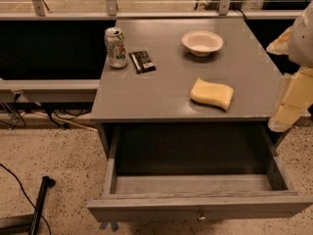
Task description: Place sponge into top drawer
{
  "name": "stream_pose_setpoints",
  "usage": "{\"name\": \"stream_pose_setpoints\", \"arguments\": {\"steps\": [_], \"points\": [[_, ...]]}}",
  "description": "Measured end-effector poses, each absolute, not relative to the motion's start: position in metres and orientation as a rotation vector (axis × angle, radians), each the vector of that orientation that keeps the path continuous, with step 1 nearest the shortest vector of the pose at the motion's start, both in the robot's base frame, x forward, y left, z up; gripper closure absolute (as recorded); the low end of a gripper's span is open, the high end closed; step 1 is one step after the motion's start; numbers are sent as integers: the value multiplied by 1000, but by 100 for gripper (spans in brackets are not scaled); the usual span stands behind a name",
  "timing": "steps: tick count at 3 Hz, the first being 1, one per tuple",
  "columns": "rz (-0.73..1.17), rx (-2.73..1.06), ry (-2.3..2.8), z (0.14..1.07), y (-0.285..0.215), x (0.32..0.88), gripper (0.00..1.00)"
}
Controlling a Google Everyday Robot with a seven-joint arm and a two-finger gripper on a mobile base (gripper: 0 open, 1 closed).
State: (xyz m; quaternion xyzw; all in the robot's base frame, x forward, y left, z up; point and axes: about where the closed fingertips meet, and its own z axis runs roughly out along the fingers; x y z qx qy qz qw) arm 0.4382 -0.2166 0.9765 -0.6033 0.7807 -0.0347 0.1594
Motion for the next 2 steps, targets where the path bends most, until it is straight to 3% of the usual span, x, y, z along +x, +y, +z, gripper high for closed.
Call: {"name": "stream_pose_setpoints", "arguments": {"steps": [2], "points": [[-44, -1749, 2208, 947, -191, 468, 0]]}}
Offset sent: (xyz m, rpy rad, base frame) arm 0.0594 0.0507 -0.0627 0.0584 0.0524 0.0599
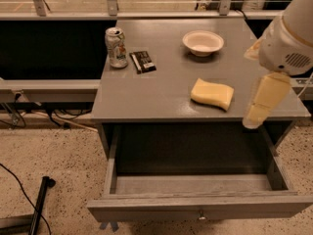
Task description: Place sponge into top drawer
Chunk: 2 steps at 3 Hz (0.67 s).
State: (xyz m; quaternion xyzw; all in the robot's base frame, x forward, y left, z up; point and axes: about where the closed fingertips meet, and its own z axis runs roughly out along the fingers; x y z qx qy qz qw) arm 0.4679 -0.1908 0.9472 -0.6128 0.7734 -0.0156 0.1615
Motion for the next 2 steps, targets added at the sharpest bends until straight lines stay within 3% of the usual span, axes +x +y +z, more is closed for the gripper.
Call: {"name": "stream_pose_setpoints", "arguments": {"steps": [2], "points": [[28, -1669, 2173, 922, -169, 551, 0]]}}
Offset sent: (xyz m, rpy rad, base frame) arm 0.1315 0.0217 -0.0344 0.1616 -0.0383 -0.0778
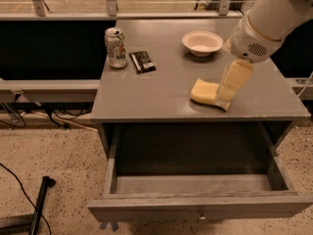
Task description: Place sponge into top drawer
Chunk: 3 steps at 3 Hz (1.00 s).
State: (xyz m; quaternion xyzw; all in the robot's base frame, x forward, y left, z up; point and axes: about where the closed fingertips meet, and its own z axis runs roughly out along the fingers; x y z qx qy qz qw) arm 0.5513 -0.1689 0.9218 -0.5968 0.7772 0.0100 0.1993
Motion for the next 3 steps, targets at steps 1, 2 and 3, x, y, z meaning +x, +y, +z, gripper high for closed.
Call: {"name": "stream_pose_setpoints", "arguments": {"steps": [1, 2, 3], "points": [[83, -1590, 2214, 907, -170, 579, 0], [156, -1543, 2249, 886, -167, 596, 0], [212, -1532, 2272, 864, -163, 600, 0]]}}
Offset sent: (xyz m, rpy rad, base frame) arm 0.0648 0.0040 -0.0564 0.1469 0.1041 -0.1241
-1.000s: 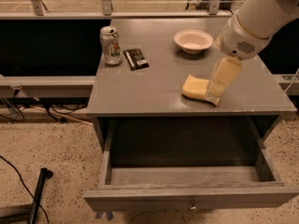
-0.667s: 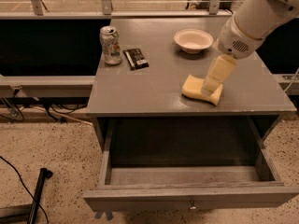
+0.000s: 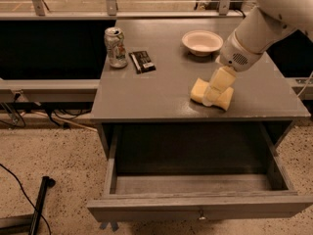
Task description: Place sponge into top drawer
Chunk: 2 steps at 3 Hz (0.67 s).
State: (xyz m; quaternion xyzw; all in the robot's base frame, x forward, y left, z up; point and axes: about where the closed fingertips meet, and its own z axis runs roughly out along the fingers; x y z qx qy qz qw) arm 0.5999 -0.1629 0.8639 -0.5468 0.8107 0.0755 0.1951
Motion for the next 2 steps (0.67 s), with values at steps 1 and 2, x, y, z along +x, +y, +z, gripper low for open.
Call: {"name": "stream_pose_setpoints", "arguments": {"steps": [1, 2], "points": [[279, -1501, 2290, 841, -167, 596, 18], [307, -1468, 2302, 828, -177, 593, 42]]}}
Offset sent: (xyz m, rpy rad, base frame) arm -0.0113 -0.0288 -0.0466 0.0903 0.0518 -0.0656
